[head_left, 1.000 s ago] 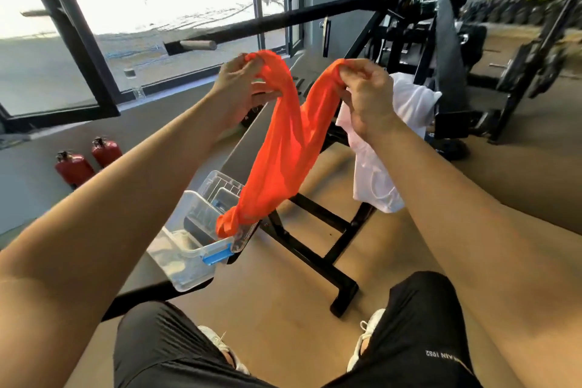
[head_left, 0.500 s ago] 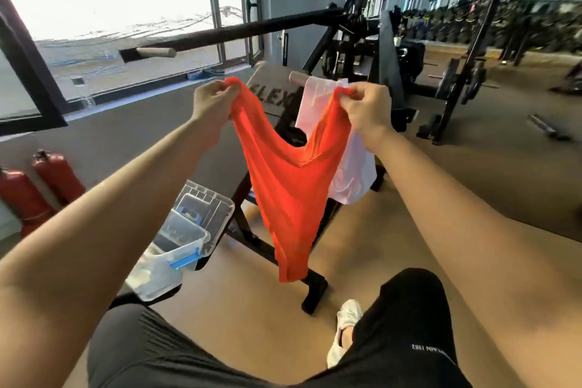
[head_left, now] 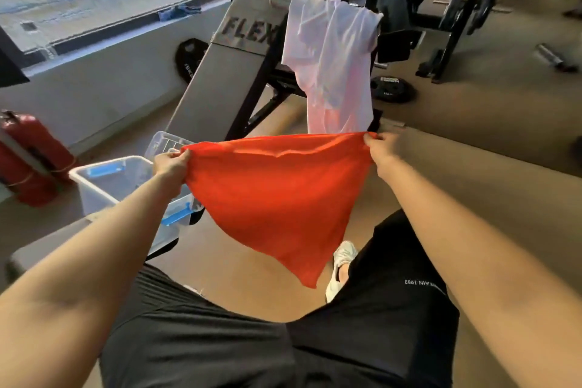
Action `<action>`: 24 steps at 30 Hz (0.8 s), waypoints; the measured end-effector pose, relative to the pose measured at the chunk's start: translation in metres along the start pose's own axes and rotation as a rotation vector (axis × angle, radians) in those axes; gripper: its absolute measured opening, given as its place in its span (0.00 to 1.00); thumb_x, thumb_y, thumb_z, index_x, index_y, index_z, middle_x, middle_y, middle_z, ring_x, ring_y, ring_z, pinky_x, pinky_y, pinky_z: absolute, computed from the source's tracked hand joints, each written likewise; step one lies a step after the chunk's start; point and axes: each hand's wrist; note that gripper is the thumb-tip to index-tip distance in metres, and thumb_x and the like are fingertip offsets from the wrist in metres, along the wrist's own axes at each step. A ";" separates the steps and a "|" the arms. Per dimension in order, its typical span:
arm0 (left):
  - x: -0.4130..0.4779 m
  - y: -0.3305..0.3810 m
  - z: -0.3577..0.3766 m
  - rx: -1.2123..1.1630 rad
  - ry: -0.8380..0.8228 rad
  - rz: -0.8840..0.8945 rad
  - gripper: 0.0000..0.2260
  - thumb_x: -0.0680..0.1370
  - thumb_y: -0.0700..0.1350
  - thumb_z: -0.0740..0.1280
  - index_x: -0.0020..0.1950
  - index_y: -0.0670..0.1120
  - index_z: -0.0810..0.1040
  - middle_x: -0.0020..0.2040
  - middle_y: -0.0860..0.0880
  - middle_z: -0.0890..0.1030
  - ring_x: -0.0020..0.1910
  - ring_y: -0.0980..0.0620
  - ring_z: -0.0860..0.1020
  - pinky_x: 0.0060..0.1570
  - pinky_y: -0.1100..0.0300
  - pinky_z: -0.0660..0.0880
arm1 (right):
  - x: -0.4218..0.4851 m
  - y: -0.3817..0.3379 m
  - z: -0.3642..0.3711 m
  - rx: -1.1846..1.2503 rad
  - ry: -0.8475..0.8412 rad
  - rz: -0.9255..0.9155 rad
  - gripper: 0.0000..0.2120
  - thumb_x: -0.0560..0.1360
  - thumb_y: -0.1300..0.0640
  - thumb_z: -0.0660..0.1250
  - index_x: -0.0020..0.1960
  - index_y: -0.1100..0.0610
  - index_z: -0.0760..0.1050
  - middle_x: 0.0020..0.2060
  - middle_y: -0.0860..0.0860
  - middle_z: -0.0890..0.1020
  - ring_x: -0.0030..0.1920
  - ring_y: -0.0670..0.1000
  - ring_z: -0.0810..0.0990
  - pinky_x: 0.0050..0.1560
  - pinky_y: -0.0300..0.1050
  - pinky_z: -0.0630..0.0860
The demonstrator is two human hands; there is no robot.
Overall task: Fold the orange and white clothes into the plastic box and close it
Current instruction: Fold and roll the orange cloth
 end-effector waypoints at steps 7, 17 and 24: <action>0.003 -0.001 0.014 -0.064 0.061 -0.045 0.11 0.78 0.46 0.72 0.53 0.39 0.83 0.45 0.43 0.77 0.44 0.48 0.74 0.43 0.54 0.74 | 0.016 0.037 0.003 0.002 0.108 0.124 0.13 0.77 0.55 0.69 0.35 0.52 0.73 0.41 0.55 0.79 0.42 0.52 0.78 0.45 0.48 0.76; -0.044 0.013 0.037 -0.144 -0.044 -0.154 0.03 0.76 0.42 0.73 0.45 0.44 0.81 0.30 0.48 0.75 0.24 0.54 0.72 0.24 0.66 0.69 | -0.006 0.037 0.032 0.054 0.000 0.197 0.12 0.74 0.57 0.75 0.34 0.54 0.74 0.39 0.51 0.77 0.40 0.49 0.74 0.40 0.42 0.71; -0.107 0.005 0.060 -0.138 -0.270 -0.023 0.05 0.78 0.46 0.72 0.51 0.47 0.85 0.44 0.46 0.83 0.41 0.51 0.81 0.36 0.59 0.79 | -0.055 0.028 0.072 0.269 -0.346 0.201 0.09 0.78 0.59 0.70 0.54 0.64 0.82 0.34 0.50 0.83 0.33 0.46 0.79 0.32 0.36 0.78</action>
Point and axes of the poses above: each hand's wrist, its own x-axis towards the middle knuckle, its own z-axis out of the palm, y = z × x
